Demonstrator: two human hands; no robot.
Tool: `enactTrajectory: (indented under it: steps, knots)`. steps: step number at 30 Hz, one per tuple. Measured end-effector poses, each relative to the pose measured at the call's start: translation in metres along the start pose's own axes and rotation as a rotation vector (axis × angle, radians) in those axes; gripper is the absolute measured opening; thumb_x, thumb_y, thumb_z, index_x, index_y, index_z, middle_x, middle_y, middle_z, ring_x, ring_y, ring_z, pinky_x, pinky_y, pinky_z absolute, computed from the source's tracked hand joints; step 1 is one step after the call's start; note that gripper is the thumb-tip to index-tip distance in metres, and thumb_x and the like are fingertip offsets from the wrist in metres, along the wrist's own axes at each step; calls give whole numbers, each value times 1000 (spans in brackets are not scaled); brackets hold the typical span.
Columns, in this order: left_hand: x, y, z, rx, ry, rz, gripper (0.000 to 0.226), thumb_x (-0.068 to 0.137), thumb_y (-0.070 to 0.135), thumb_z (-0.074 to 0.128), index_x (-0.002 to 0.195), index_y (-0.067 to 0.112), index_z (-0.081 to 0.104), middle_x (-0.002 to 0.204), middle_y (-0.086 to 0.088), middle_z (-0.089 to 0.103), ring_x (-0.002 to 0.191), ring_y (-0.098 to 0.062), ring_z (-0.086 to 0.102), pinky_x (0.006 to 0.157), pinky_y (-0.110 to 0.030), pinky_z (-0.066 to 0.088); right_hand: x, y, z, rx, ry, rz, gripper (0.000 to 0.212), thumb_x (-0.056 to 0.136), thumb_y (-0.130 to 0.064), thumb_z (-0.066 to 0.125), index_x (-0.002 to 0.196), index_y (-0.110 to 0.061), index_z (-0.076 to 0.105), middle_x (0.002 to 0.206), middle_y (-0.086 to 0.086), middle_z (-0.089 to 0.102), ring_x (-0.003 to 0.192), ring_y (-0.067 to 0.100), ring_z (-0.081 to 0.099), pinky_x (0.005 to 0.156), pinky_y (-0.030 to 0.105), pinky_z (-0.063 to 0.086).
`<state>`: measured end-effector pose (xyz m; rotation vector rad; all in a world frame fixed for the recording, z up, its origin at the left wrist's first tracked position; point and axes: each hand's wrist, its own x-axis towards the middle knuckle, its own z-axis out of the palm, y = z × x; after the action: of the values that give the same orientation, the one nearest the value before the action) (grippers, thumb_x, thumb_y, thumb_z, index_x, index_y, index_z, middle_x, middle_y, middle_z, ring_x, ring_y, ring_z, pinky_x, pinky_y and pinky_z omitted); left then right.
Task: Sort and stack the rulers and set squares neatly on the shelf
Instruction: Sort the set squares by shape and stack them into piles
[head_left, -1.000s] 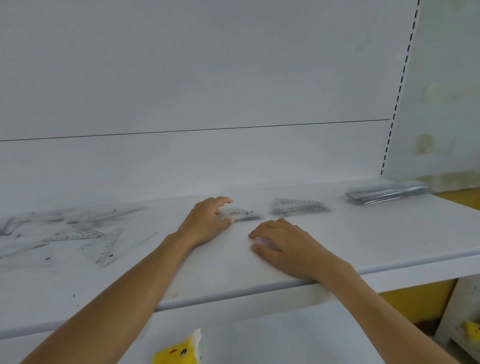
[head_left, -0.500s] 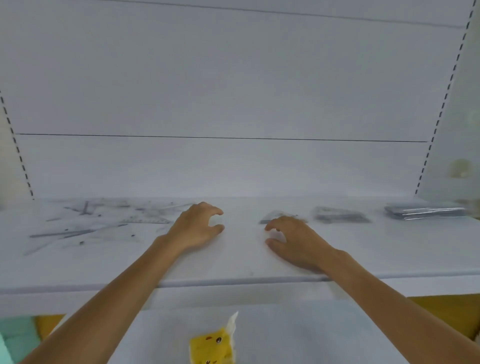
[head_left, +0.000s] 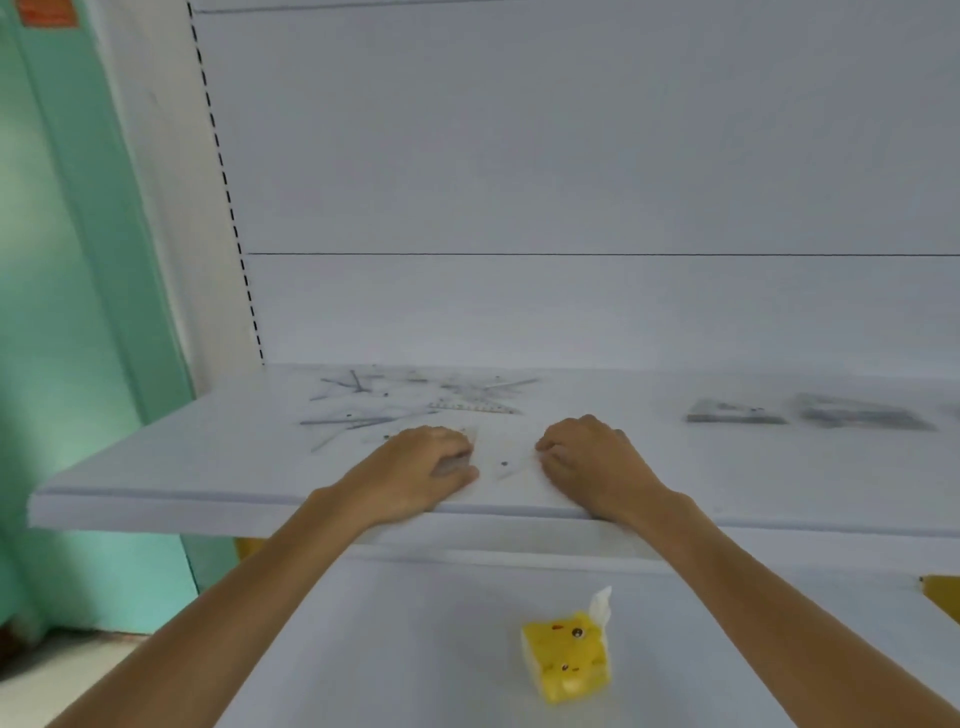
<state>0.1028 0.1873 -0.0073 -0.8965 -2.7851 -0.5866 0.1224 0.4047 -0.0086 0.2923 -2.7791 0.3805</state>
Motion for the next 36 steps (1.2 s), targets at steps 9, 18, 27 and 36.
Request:
enactTrajectory:
  steps: [9,18,27,36]
  knots:
    - [-24,-5,-4,-51,-7,48,46,90,1,41,130,21,51,122,15,49,108,2,43,84,2,27,-9,2,2,119,81,-147,19,92,-28,53,107,-29,65,108,-14,64,100,8,53,86,21,39]
    - [-50,6,5,83,20,146,52,91,33,53,140,29,36,106,17,24,104,2,28,95,-16,33,-22,-3,-7,146,45,-158,43,81,-61,44,95,-28,67,101,-17,64,94,1,49,81,20,37]
    - [-56,12,4,256,112,192,73,82,-11,33,136,38,33,146,5,25,130,-13,28,93,-23,32,-67,8,-8,93,278,-461,12,84,-23,64,87,-11,65,84,-5,65,78,8,48,65,24,43]
    - [12,57,14,39,148,189,69,92,1,32,135,54,23,145,7,28,129,-12,32,102,-24,31,-61,83,-54,126,412,-128,20,96,-11,45,109,-10,60,86,10,68,72,28,65,64,42,53]
